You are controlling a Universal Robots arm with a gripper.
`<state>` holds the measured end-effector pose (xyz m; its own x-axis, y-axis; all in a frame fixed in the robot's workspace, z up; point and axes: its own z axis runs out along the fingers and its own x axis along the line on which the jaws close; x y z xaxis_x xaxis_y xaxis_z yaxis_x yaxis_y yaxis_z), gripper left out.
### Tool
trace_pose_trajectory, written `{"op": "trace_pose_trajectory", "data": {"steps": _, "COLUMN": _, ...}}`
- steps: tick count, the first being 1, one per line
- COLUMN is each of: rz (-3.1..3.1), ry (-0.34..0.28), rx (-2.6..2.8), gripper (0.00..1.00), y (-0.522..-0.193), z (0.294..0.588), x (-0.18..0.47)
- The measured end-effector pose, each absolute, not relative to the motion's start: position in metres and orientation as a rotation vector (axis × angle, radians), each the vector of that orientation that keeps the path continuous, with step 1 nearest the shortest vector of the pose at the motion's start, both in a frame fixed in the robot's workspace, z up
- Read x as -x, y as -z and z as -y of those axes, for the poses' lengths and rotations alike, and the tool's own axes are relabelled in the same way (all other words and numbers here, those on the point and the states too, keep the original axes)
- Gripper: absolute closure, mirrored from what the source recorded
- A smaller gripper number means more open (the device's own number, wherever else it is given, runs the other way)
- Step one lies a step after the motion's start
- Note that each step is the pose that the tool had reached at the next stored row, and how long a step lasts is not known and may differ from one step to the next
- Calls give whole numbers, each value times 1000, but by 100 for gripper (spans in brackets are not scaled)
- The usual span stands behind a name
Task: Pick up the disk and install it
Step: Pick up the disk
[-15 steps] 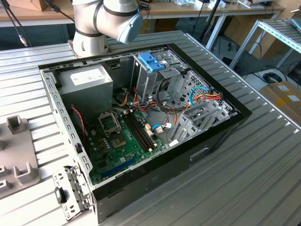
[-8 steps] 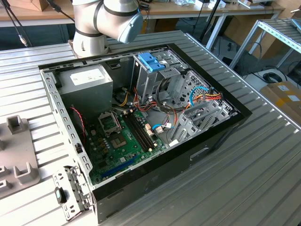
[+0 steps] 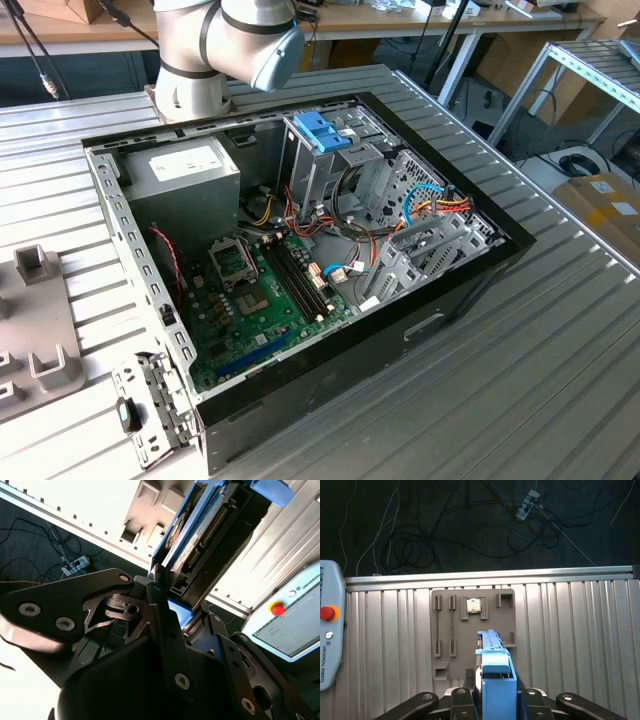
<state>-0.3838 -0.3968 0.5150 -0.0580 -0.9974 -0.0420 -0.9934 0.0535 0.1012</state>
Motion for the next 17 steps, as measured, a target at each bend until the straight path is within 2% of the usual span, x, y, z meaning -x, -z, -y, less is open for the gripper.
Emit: {"op": "trace_pose_trajectory", "data": {"steps": 17, "rz": 2245, "ry": 171, "rx": -2123, "gripper": 63, "y": -515, "z": 402, "x": 367}}
